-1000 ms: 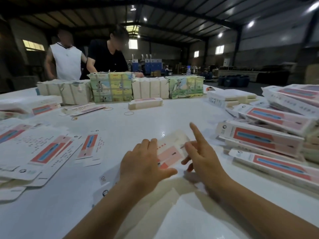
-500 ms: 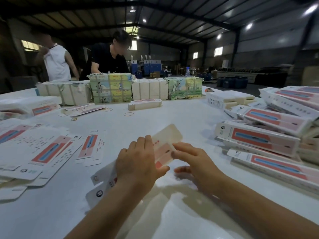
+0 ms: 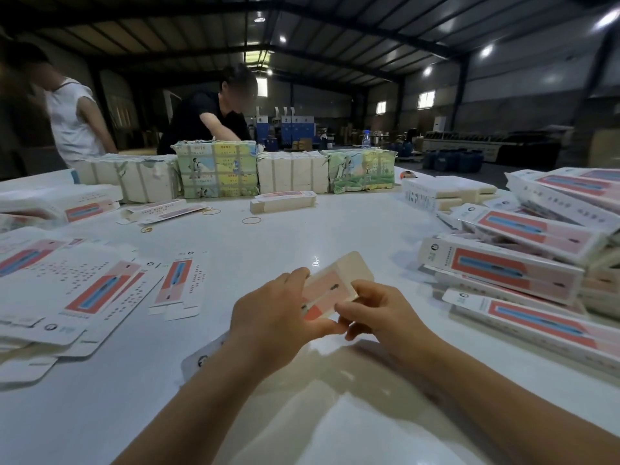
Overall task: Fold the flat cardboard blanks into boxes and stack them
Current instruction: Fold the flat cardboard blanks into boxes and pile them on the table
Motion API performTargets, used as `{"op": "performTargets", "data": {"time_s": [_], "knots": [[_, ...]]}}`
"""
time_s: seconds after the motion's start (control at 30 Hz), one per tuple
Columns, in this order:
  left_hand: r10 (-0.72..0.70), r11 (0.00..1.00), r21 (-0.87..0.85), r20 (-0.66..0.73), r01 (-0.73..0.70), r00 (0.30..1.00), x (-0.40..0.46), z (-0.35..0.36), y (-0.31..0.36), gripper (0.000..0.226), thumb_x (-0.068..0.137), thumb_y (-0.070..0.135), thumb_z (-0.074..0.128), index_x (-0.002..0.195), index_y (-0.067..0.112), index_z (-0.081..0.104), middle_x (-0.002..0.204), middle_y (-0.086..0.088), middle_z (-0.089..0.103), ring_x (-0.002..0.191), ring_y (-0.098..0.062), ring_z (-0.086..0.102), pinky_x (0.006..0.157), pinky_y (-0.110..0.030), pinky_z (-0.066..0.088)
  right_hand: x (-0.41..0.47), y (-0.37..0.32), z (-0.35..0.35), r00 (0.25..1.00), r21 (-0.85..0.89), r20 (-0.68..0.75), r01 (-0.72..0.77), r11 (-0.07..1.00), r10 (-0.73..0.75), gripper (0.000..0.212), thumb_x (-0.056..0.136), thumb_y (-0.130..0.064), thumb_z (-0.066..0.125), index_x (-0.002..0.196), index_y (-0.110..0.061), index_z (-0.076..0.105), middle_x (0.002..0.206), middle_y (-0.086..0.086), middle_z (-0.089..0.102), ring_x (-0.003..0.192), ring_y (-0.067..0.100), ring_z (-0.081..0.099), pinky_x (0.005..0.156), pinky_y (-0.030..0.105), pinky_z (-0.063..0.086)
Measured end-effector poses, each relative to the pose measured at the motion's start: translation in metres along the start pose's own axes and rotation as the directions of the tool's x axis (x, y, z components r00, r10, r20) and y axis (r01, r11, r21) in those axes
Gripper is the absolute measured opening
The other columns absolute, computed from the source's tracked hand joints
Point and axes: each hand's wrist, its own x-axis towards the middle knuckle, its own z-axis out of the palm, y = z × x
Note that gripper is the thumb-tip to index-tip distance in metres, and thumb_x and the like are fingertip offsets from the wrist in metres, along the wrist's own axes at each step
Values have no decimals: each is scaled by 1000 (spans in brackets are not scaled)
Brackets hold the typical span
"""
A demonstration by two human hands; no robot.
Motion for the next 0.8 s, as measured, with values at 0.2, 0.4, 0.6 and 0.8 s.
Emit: {"op": "performTargets", "data": {"time_s": [0.2, 0.4, 0.6, 0.8], "knots": [[-67, 994, -79, 125, 77, 990, -2, -1, -11, 69, 69, 68, 64, 125, 35, 41, 117, 14, 53, 89, -10, 57, 76, -24, 53, 0, -2, 0, 993, -118, -85, 66, 991, -77, 25, 90, -9, 62, 110, -23, 63, 83, 2, 72, 63, 18, 61, 61, 28, 53], [-110, 987, -117, 12, 111, 994, 0, -6, -13, 62, 68, 69, 64, 115, 36, 43, 110, 15, 57, 81, -11, 58, 72, -25, 52, -4, 4, 5, 856, -321, -418, 173, 931, -304, 49, 88, -28, 62, 129, -41, 39, 91, -5, 63, 69, 13, 61, 60, 22, 52], [-129, 982, -142, -19, 125, 991, 0, -3, -16, 64, 67, 70, 63, 118, 36, 44, 112, 14, 58, 83, -12, 58, 73, -25, 52, -5, 4, 13, 861, -432, -349, 203, 879, -370, 37, 92, -11, 57, 128, -20, 56, 101, -8, 53, 82, 9, 55, 67, 29, 53], [-67, 995, -75, -10, 66, 998, 0, 2, -11, 64, 66, 74, 58, 116, 37, 44, 108, 16, 56, 78, -9, 55, 70, -20, 50, -8, -1, 16, 839, -552, -288, 247, 796, -461, 20, 92, -7, 59, 104, -14, 73, 92, -1, 57, 79, 8, 54, 67, 9, 40]]}}
